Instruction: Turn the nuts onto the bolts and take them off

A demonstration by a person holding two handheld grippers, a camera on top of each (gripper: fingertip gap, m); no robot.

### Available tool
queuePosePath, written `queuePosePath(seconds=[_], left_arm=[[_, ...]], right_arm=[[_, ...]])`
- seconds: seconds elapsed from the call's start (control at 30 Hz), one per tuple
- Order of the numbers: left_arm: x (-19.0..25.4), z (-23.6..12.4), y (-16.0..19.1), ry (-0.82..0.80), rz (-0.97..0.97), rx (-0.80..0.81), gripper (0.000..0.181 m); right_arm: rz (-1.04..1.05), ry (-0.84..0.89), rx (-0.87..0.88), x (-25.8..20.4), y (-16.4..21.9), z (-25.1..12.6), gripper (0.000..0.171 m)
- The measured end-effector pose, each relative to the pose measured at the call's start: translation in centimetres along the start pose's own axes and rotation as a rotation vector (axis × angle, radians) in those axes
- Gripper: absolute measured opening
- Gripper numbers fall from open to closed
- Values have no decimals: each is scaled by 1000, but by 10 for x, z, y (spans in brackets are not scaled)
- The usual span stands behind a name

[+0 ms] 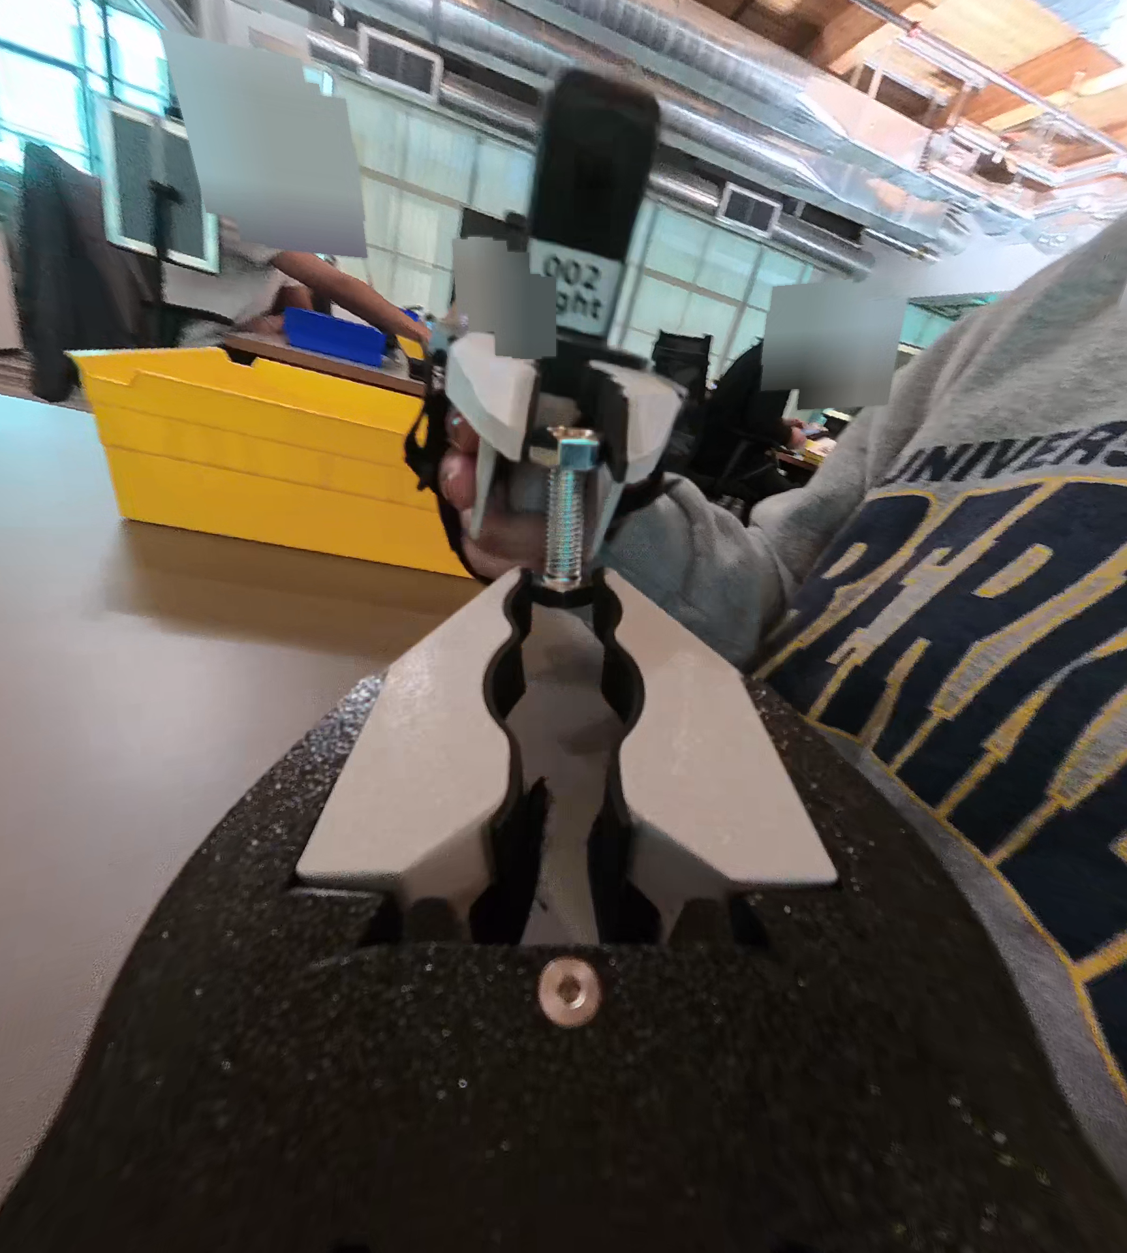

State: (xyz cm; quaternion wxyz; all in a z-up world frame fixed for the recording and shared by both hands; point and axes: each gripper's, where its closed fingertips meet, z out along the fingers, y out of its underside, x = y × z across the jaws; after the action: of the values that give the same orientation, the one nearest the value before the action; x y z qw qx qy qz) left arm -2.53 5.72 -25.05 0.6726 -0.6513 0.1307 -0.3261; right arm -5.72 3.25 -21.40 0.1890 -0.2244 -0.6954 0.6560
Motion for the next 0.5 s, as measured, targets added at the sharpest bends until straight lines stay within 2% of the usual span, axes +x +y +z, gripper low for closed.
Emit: queuePosePath(seconds=[0.07, 0.13, 0.37, 0.5], left_arm=[[5, 3, 5, 31, -8, -29, 16], [1, 4, 5, -2, 0, -24, 16], [-26, -4, -4, -218, 44, 38, 16], [-31, -6, -5, -299, 100, 32, 15]], right_arm=[[29, -73, -43, -6, 4, -3, 18], [37, -59, -50, -3, 5, -4, 18], [61, 282, 74, 28, 0, 4, 18], [-4, 423, 64, 33, 0, 4, 18]])
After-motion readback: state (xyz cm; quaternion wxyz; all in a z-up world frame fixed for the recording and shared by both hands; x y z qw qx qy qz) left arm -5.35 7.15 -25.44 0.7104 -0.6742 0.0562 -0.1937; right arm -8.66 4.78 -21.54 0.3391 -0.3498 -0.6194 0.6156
